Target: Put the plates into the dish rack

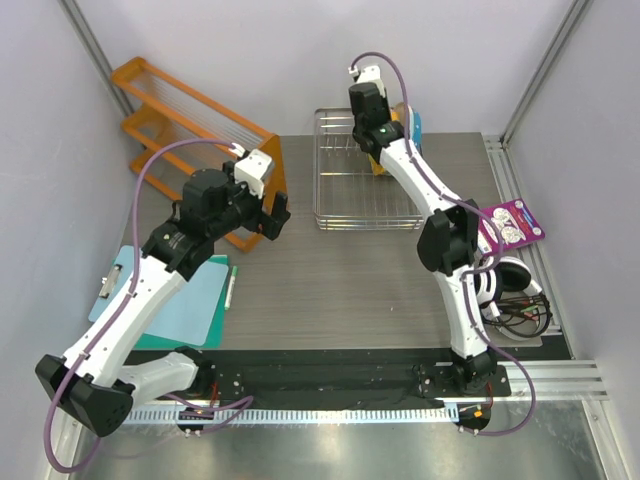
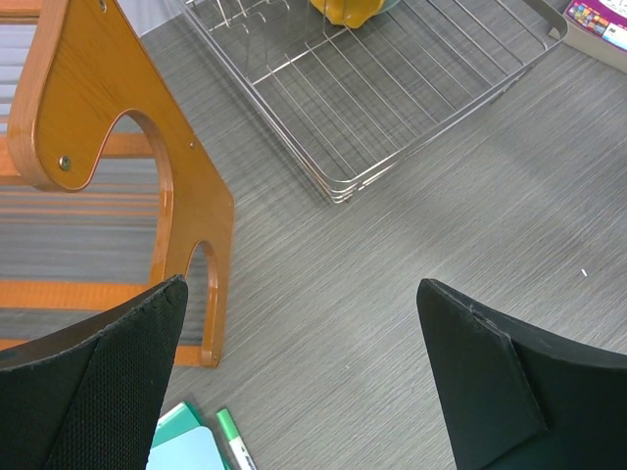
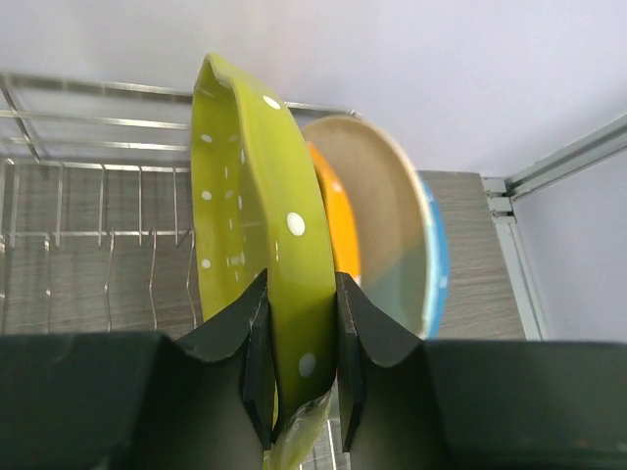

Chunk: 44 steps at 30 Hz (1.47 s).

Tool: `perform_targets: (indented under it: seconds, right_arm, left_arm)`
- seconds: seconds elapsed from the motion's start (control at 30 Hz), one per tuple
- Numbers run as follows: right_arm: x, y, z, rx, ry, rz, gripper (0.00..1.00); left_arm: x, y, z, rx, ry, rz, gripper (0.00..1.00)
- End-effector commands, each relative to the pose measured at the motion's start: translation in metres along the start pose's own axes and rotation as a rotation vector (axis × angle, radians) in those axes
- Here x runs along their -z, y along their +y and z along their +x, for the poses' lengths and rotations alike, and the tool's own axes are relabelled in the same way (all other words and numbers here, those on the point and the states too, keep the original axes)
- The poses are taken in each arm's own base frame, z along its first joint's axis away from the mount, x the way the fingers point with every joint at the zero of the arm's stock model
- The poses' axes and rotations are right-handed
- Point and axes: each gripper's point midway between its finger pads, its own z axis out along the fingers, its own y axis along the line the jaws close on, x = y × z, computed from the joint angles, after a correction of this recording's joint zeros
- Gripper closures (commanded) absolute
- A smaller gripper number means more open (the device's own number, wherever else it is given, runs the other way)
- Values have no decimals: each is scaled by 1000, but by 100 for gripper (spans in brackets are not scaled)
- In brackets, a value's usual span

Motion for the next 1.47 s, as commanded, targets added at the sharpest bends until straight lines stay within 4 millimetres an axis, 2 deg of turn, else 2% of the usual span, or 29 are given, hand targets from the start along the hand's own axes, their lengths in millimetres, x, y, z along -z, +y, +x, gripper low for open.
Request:
perform_targets:
  seconds: [0.0, 0.2, 0.23, 0.27, 0.33, 0.37, 0.43, 0.47, 0.5, 0.53, 0.57, 0.6, 0.63, 0.7, 0.73, 0.77, 0.8, 0.83, 0.87, 1.07, 1.13, 1.17, 1.2, 1.23, 1.27, 1.3, 1.33, 1.43]
  right_arm:
    - [2, -15, -54, -121, -154, 69, 99]
    - [-11, -1, -29, -103, -111, 68, 99]
    - [-11, 0, -27, -100, -105, 61, 94]
    - [-10, 1, -23, -87, -92, 54, 77]
    - [-8, 3, -13, -61, -65, 37, 52]
    - [-7, 6, -2, -27, -34, 18, 33]
    - [4, 3, -9, -17, -37, -30, 22]
    - [8, 7, 0, 6, -14, -66, 10]
    - [22, -1, -17, 0, -42, -100, 6]
    - [30, 9, -21, -1, -52, -182, 4]
    - [37, 12, -16, 8, -31, -226, 0]
    - [47, 13, -21, -6, -32, -270, 0]
    - [64, 15, -36, -51, -50, -346, 0]
    - [83, 15, -36, -84, -27, -406, 0]
    - [101, 9, -48, -144, -40, -439, 0]
    - [107, 11, -35, -152, 2, -444, 0]
    - [114, 9, -31, -152, 18, -447, 0]
    - [133, 3, -38, -161, 5, -454, 0]
    - [132, 0, -12, -138, 60, -410, 0]
    - [166, -42, 48, -37, 113, -337, 0]
    - [172, -56, 57, -3, 110, -302, 0]
    - [174, -60, 72, 17, 130, -288, 0]
    - [182, -72, 70, 8, 116, -267, 0]
    - [185, -75, 74, 14, 120, -267, 0]
    - [187, -75, 87, 36, 139, -270, 0]
    - [194, -83, 85, 42, 117, -269, 1]
    - [195, -84, 98, 56, 139, -266, 0]
    - [202, -94, 105, 52, 135, -245, 0]
  left_arm:
    - [-2, 7, -9, -27, -32, -23, 1]
    - [-7, 14, -5, -29, -9, -48, 0]
    - [-9, 14, -4, -29, -7, -50, 1]
    - [-11, 15, -2, -26, -3, -54, 1]
    - [-13, 17, 2, -27, 5, -62, 0]
    - [-14, 18, 1, -32, -1, -67, 0]
    - [-14, 23, 2, -51, -5, -93, 1]
    - [-15, 26, -2, -58, -23, -107, 1]
    - [-14, 28, -3, -65, -31, -119, 0]
    - [-13, 34, -4, -72, -36, -149, 1]
    - [-13, 36, -5, -81, -42, -158, 1]
    - [-13, 37, -7, -80, -48, -166, 0]
    - [-12, 39, -9, -78, -55, -180, 1]
    - [-12, 40, -8, -72, -58, -183, 1]
    - [-11, 39, -7, -69, -58, -183, 1]
    - [-12, 40, -3, -65, -52, -188, 0]
    - [-12, 40, -1, -67, -47, -191, 1]
    - [-11, 41, 0, -71, -49, -194, 1]
    - [-10, 43, 3, -77, -44, -206, 1]
    - [-8, 48, 19, -126, -26, -230, 1]
    - [-9, 48, 27, -135, -15, -233, 1]
    - [-8, 48, 28, -140, -20, -233, 1]
    - [-8, 48, 29, -143, -21, -235, 0]
    - [-9, 49, 35, -147, -10, -236, 1]
    - [-9, 49, 36, -148, -11, -239, 1]
    - [-9, 51, 36, -147, -14, -244, 1]
    - [-9, 52, 39, -144, -10, -251, 1]
    - [-9, 57, 45, -140, 0, -266, 1]
